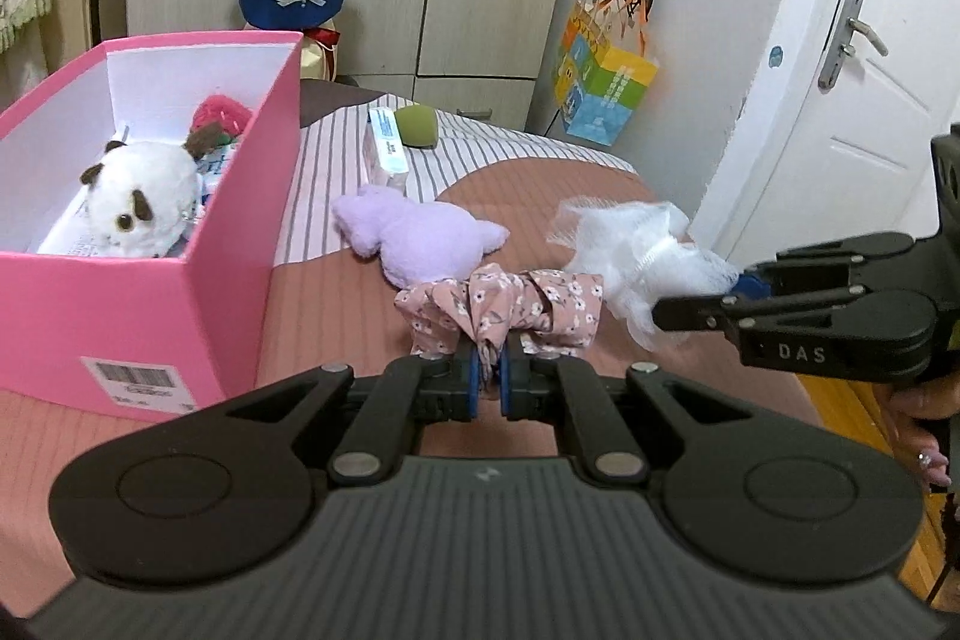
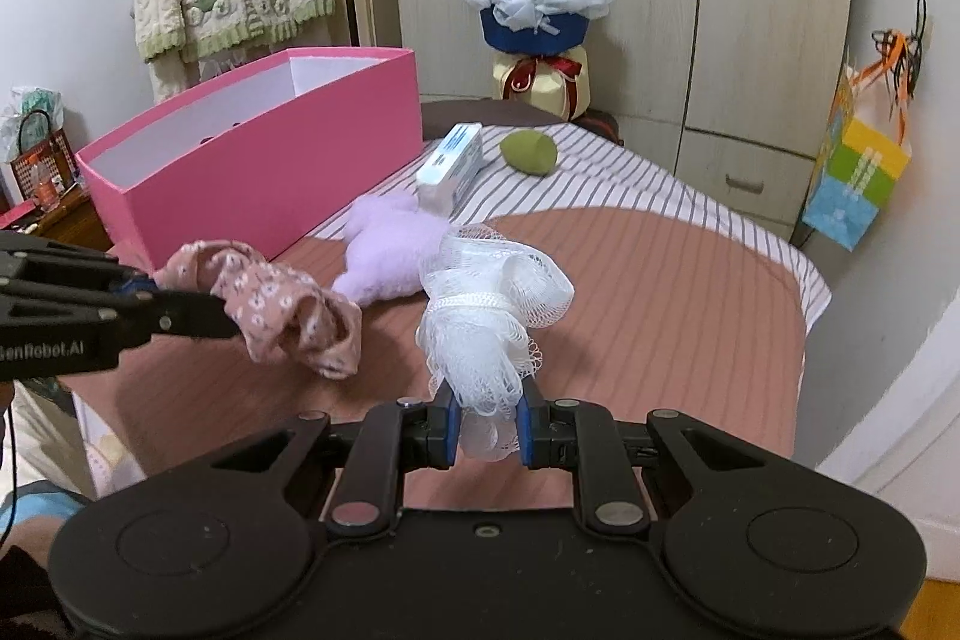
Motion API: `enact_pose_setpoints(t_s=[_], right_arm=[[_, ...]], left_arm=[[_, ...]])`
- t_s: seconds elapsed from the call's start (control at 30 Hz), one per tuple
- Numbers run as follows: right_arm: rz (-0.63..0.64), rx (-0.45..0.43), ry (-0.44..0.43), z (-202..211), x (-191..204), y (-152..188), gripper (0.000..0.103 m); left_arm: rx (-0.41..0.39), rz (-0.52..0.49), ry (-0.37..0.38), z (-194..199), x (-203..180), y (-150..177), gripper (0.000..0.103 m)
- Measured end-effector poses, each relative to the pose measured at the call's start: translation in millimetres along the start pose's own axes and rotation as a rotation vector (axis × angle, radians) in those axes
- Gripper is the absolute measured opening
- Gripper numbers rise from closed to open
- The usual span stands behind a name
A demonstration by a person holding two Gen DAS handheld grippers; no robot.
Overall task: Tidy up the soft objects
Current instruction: 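Carry the bath puff and scrunchie over the pink box with both grippers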
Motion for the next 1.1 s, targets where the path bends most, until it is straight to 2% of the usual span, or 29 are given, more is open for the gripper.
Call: enact_pose_setpoints(t_s=[0.17, 0.43, 0.87, 1.1], right_arm=[[-0.007, 0.015, -0.004, 7.6, 4.4, 4.3, 0.021], [0.05, 0.038, -0.022, 22.4, 25.2, 5.9, 0.021], [0.136, 0.082, -0.162, 49.4, 84.0, -2.1, 0.021], [0.148, 0.075, -0.223, 57.8, 117.9, -22.9, 0.021]], left_arm=[[-0.011, -0.018, -0.014, 16.2, 4.8, -3.2, 0.006], [0.008, -0.032, -0.005, 39.7, 16.6, -6.4, 0.006], [0.093, 0.022, 0.043, 85.5, 42.8, 2.3, 0.006], [0.025, 0.029, 0.044, 121.6, 58.2, -6.8, 0.005]])
Point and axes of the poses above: each gripper's, at about its wrist camera, not at the fingertips, and z roughly against the way its jaws point, x to its left, y to its underside, the point moved 8 cm from there along -z, roughly the way its jaws point, and after that the axes turned 1 degree about y, right-handed, at the moved point
